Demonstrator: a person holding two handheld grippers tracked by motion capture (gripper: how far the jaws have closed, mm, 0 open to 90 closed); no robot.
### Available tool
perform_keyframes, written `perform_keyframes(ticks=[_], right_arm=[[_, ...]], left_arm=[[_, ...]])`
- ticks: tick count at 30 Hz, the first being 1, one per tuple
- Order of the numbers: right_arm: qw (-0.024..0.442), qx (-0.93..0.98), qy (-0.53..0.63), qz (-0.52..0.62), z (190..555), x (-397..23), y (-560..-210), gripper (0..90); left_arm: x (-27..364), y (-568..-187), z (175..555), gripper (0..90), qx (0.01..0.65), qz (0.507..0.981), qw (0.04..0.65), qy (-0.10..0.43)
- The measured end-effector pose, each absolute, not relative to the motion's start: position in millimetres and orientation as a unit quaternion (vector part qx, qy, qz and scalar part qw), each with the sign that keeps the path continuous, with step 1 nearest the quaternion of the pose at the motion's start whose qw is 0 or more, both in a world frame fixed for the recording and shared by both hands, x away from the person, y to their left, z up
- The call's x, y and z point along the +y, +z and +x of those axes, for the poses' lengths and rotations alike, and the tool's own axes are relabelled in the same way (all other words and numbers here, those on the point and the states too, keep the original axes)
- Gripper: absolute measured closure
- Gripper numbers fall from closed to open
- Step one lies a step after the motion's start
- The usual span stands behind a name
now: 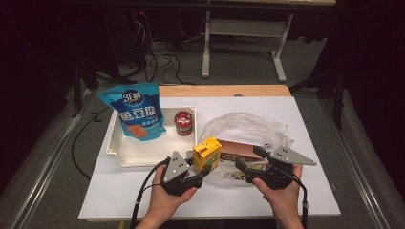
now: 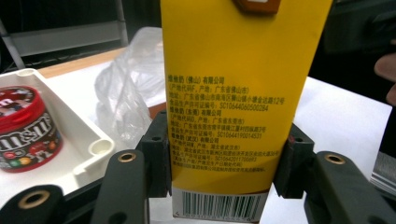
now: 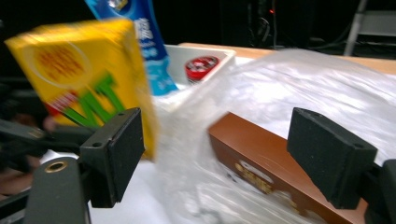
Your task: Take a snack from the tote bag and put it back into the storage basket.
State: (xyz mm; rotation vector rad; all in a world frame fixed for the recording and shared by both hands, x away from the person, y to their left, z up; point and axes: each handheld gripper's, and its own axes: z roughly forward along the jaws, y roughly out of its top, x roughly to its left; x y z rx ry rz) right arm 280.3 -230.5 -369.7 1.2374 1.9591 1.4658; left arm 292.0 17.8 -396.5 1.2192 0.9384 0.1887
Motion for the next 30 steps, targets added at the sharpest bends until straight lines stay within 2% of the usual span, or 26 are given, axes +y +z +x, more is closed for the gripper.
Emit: perform_keyframes(ticks=[17,30], right_arm=[[0.201,0.705,0.491,0.47,292.4,-251.4,-391.4,21.7],[0.199,0.708,0.485,0.473,294.0,-252.2,-396.6,22.7]], left_arm=[[59.2,-380.3,310.8,50.4,0.44,0.506,0.734,0.11],[84.2,-398.2,333.8,50.3,0.476,0.484,0.723,0.133]])
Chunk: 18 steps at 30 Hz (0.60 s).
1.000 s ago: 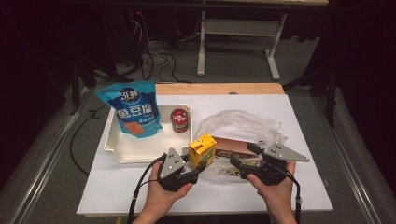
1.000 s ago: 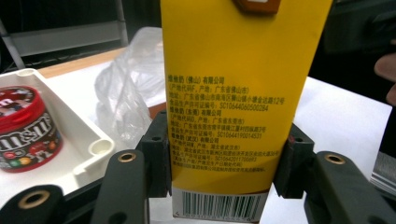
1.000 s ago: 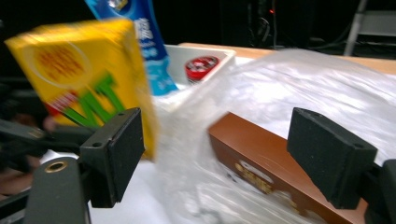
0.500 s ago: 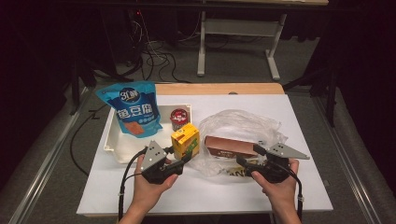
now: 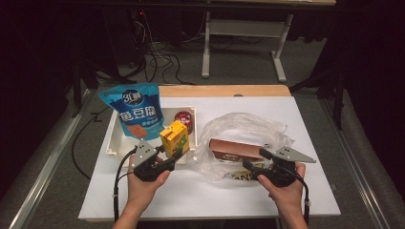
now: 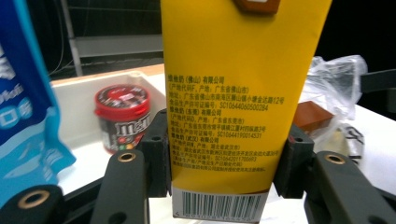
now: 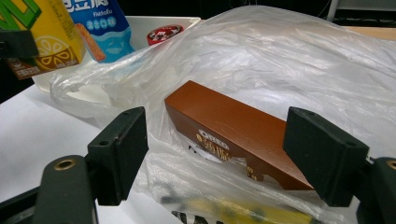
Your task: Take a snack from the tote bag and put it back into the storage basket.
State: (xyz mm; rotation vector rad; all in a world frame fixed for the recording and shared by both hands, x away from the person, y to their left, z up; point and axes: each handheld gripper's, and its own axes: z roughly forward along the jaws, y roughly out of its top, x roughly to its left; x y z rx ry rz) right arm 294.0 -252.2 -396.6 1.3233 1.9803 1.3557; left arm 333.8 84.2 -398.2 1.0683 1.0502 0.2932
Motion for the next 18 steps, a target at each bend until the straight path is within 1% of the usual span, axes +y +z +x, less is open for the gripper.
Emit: perform_keyframes(ticks=[11,13,18], right_arm=[[0.201,0.707,0.484,0.476,295.3,-254.5,-400.5,23.0],[0.199,0.708,0.482,0.477,295.3,-253.4,-401.7,23.1],[0.197,0.712,0.479,0.474,295.5,-251.0,-403.5,23.1]], left_arm=[[93.9,-432.4,358.2,50.3,0.509,0.478,0.699,0.152],[93.0,-440.3,362.9,50.3,0.514,0.482,0.69,0.164],[91.5,-455.8,373.4,50.3,0.53,0.489,0.673,0.165]])
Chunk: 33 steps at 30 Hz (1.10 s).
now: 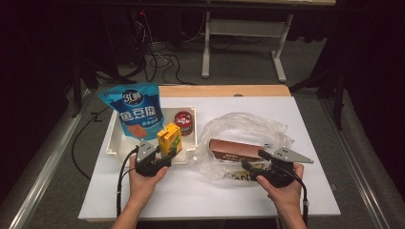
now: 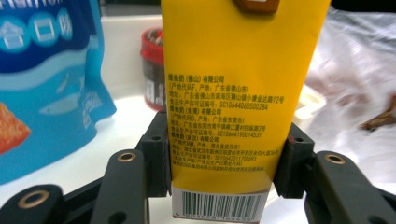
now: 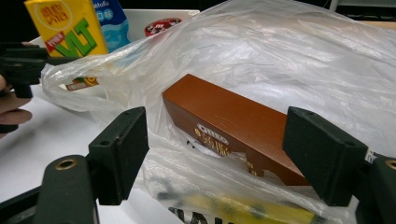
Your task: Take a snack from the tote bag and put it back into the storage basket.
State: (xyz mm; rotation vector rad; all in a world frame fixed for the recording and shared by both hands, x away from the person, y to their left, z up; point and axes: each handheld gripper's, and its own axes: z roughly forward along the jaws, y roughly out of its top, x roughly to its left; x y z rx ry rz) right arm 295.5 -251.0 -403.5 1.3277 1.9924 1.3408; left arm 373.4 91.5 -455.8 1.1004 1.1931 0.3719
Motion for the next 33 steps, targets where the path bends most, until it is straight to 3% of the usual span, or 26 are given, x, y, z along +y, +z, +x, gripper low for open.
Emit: perform_keyframes(ticks=[14,33], right_arm=[[0.194,0.71,0.478,0.479,296.4,-251.8,-408.3,23.7],[0.194,0.713,0.471,0.482,297.6,-251.8,-414.6,25.7]], left_arm=[[85.4,-479.1,393.0,50.3,0.553,0.509,0.637,0.171],[89.2,-481.4,392.7,46.8,0.558,0.512,0.632,0.163]])
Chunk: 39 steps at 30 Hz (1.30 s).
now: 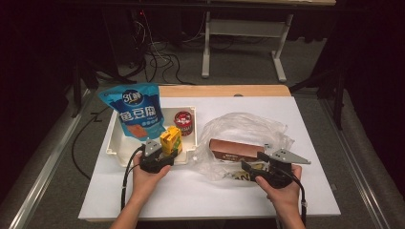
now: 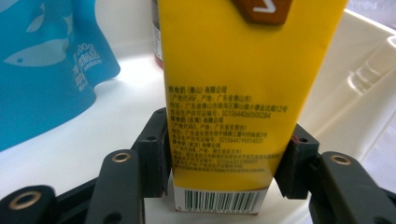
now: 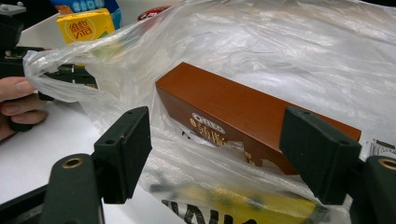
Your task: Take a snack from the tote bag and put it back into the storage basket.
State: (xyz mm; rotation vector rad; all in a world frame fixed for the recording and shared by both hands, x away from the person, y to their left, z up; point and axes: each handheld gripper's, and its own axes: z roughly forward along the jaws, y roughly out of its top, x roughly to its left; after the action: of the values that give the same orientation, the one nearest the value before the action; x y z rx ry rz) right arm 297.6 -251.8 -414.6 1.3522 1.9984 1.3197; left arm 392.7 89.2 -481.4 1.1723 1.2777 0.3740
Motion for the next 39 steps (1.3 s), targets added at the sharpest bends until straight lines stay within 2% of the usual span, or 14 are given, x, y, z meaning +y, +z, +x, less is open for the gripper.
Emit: perform_keyframes(ticks=[2,9,12,18,21,25,39], right_arm=[[0.195,0.713,0.471,0.482,297.6,-252.1,-414.6,25.7],[0.194,0.712,0.47,0.485,295.6,-254.7,-415.7,25.5],[0.197,0.712,0.47,0.483,293.0,-256.8,-414.9,25.3],[0.2,0.719,0.462,0.48,286.0,-258.2,-416.2,24.9],[0.198,0.724,0.455,0.479,279.0,-262.2,-419.9,24.9],[0.199,0.722,0.455,0.481,274.0,-267.9,-421.2,24.9],[0.199,0.711,0.458,0.494,280.0,-275.6,-425.4,25.3]], left_arm=[[91.8,-479.5,390.4,42.0,0.559,0.514,0.628,0.17],[104.4,-462.7,371.2,35.8,0.572,0.495,0.634,0.16],[108.6,-455.2,363.3,44.2,0.583,0.486,0.629,0.167],[115.0,-453.2,359.5,81.0,0.59,0.485,0.628,0.151],[112.0,-456.7,365.4,88.2,0.598,0.487,0.618,0.152],[105.4,-459.4,373.8,90.0,0.595,0.505,0.603,0.165],[104.7,-457.6,410.8,90.0,0.646,0.475,0.573,0.17]])
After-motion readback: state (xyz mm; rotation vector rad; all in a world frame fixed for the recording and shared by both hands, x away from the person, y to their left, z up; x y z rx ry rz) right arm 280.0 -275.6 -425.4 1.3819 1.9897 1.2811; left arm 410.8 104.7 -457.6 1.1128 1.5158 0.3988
